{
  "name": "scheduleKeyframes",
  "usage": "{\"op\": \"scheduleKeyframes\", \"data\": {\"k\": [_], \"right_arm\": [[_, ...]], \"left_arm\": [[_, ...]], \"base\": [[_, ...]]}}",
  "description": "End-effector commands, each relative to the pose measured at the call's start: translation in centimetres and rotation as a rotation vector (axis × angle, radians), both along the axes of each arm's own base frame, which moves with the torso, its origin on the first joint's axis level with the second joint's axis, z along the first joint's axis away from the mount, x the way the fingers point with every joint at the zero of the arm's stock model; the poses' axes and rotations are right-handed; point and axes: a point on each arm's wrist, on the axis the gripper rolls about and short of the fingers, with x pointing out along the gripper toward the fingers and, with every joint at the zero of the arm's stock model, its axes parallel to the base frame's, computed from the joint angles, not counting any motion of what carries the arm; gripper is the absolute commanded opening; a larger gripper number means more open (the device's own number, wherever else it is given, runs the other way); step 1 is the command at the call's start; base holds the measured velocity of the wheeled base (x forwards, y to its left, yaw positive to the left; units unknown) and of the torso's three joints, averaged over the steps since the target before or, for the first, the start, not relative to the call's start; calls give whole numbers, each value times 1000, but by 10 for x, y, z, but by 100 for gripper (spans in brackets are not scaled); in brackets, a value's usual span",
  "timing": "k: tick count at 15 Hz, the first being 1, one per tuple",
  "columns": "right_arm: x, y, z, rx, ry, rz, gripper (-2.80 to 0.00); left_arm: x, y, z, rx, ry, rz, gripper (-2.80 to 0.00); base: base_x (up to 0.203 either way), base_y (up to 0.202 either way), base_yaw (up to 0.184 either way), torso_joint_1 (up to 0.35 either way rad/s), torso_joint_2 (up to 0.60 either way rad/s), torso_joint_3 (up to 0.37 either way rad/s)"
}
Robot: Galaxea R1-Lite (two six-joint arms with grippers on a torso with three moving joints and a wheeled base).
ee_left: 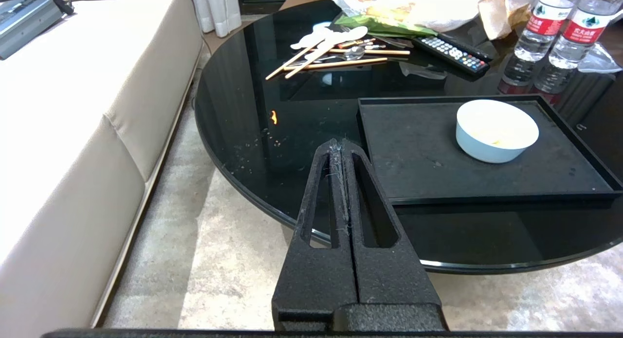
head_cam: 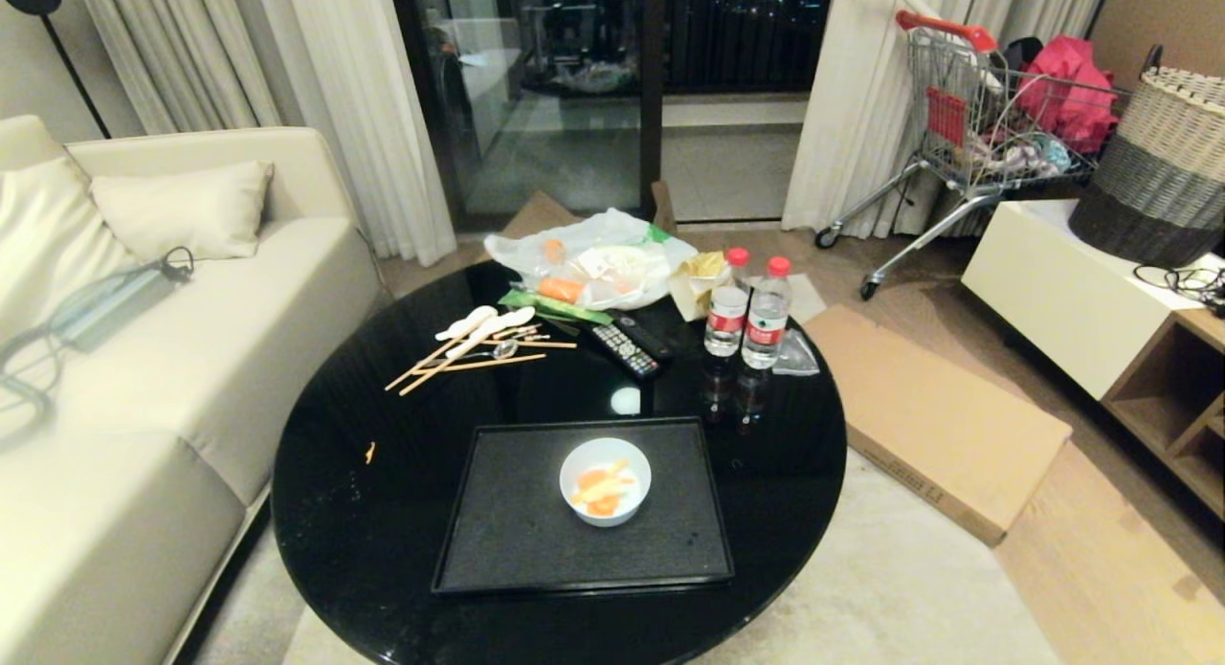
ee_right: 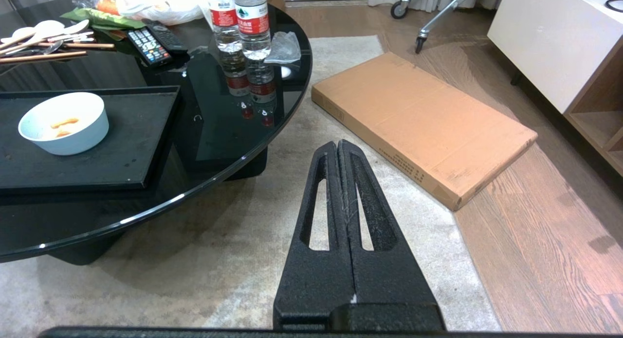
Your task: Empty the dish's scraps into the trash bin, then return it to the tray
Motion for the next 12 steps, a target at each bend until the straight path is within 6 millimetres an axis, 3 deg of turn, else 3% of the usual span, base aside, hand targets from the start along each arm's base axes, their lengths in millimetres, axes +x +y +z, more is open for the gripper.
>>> {"op": "scheduleKeyframes", "data": {"k": [1,12], "right_arm": [[0,0,0,-1,0,0,-280],[0,0,0,-1,1,0,-280]], "left_arm": [[0,0,0,0,-1,0,-280],[0,0,0,0,-1,0,-280]], "base": [[0,0,0,0,0,0],[0,0,0,0,0,0]]}}
